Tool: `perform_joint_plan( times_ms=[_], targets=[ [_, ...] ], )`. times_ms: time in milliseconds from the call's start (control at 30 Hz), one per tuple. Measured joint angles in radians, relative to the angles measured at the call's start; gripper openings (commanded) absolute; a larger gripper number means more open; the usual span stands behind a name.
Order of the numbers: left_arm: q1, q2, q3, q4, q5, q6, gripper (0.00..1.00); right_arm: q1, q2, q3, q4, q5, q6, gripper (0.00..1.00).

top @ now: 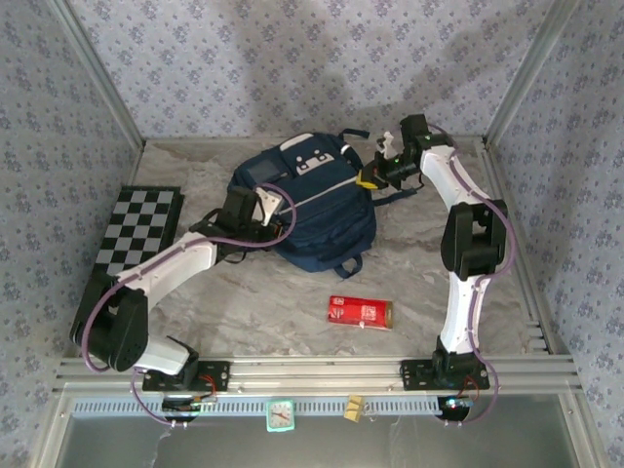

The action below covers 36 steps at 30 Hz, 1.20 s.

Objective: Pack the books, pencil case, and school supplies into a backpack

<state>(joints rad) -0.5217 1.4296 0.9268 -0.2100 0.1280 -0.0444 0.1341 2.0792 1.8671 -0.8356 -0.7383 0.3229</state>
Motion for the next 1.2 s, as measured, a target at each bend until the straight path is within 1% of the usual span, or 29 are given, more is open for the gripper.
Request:
perform_joint_plan(
  times_ms=[100,167,200,267,300,333,400,467,567,700,833,1033,1100,1200],
  targets=[
    [-0.01,0.026,0.014,0.002,-0.013,0.015,0.0,-0.002,0.023,0.035,-0.008,0.008,-0.01,0.01],
    [-0.008,0.034,0.025,0.002,-0.023,0.017,0.0,-0.003,0.029,0.048,-0.009,0.014,-0.014,0.25],
    [-0.006,0.034,0.027,0.002,-0.024,0.016,0.06,-0.003,0.029,0.049,-0.007,0.017,-0.015,0.35],
    [-0.002,0.033,0.028,-0.006,-0.026,0.008,0.32,-0.007,0.027,0.048,0.006,0.033,-0.016,0.5],
    [-0.002,0.032,0.028,-0.015,-0.031,-0.005,0.38,-0.013,0.021,0.043,0.021,0.047,-0.017,0.56],
    [-0.002,0.03,0.027,-0.024,-0.032,-0.019,0.43,-0.018,0.007,0.026,0.035,0.066,-0.019,0.59],
    [-0.005,0.013,0.026,-0.039,-0.037,-0.053,0.54,-0.025,-0.036,-0.032,0.047,0.105,-0.021,0.65],
    [-0.028,-0.021,0.026,-0.058,-0.052,-0.106,0.59,-0.027,-0.108,-0.12,0.058,0.154,-0.015,0.69],
    [-0.098,-0.08,0.026,-0.093,-0.093,-0.214,0.63,-0.024,-0.267,-0.299,0.077,0.236,0.012,0.73],
    [-0.214,-0.119,0.028,-0.153,-0.139,-0.379,0.64,-0.013,-0.502,-0.524,0.082,0.346,0.058,0.79],
    [-0.301,-0.12,0.027,-0.184,-0.14,-0.55,0.64,0.007,-0.721,-0.75,0.08,0.447,0.128,0.83],
    [-0.398,-0.072,0.022,-0.156,-0.129,-0.762,0.62,0.067,-0.894,-1.029,0.053,0.538,0.246,0.86],
    [-0.425,-0.034,0.02,-0.142,-0.124,-0.813,0.59,0.084,-0.926,-1.1,0.049,0.549,0.285,0.86],
    [-0.451,0.022,0.017,-0.122,-0.121,-0.881,0.58,0.114,-0.961,-1.197,0.076,0.551,0.346,0.86]
  ],
)
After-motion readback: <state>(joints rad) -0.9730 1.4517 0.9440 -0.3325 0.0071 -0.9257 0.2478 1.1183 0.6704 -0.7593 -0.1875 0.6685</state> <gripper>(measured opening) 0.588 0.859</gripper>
